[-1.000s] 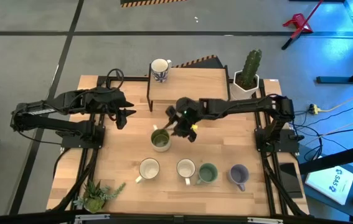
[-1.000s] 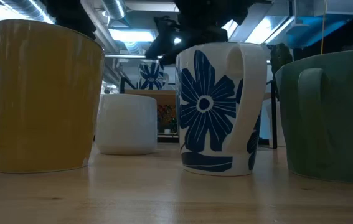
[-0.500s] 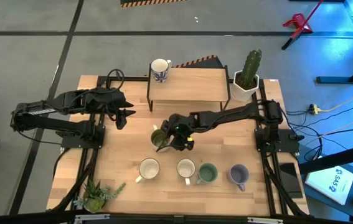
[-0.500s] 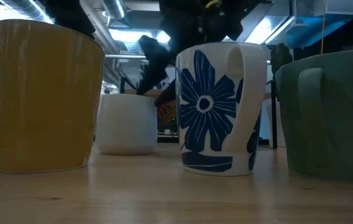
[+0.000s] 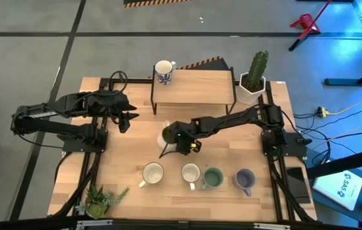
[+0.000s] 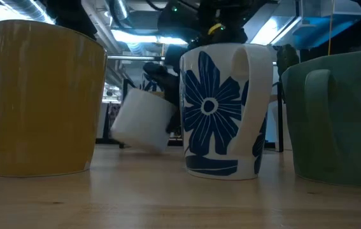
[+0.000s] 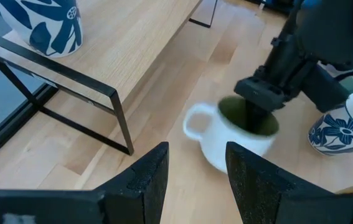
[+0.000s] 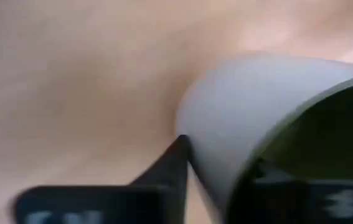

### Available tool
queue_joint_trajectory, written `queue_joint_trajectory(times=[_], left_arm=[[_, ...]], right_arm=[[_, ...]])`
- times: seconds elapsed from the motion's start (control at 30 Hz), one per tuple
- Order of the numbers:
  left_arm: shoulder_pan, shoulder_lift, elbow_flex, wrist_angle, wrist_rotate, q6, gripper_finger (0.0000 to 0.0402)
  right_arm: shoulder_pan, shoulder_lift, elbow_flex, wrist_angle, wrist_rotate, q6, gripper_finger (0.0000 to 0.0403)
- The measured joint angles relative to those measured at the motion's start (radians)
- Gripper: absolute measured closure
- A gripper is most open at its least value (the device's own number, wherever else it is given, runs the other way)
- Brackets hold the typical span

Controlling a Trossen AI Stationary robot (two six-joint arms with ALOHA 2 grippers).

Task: Place coffee mugs
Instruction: Put the white green mug on the shelf

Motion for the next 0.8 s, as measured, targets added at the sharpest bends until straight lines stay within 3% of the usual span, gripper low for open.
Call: queue_joint_trajectory(times=[0.07, 0.23, 0.53, 0.67, 0.8], left_arm=[[0.0, 0.0, 0.0, 0.0, -0.001, 0.0, 0.0248], [0.0, 0.0, 0.0, 0.0, -0.016, 0.006, 0.0248], [0.0, 0.0, 0.0, 0.0, -0.027, 0.007, 0.0248], [0.0, 0.0, 0.0, 0.0, -0.027, 0.007, 0.0248], [0.0, 0.0, 0.0, 0.0, -0.027, 0.001, 0.0248]], right_arm=[[-0.001, 0.001, 0.027, -0.051, 0.007, -0.001, 0.039], [0.0, 0.001, 0.142, -0.205, 0.005, 0.03, 0.0396], [-0.045, 0.0, 0.634, -0.765, -0.024, -0.014, 0.0399], [-0.119, -0.004, 0.812, -0.922, 0.142, 0.013, 0.04], [-0.23, -0.004, 0.857, -0.966, 0.218, 0.023, 0.0401]])
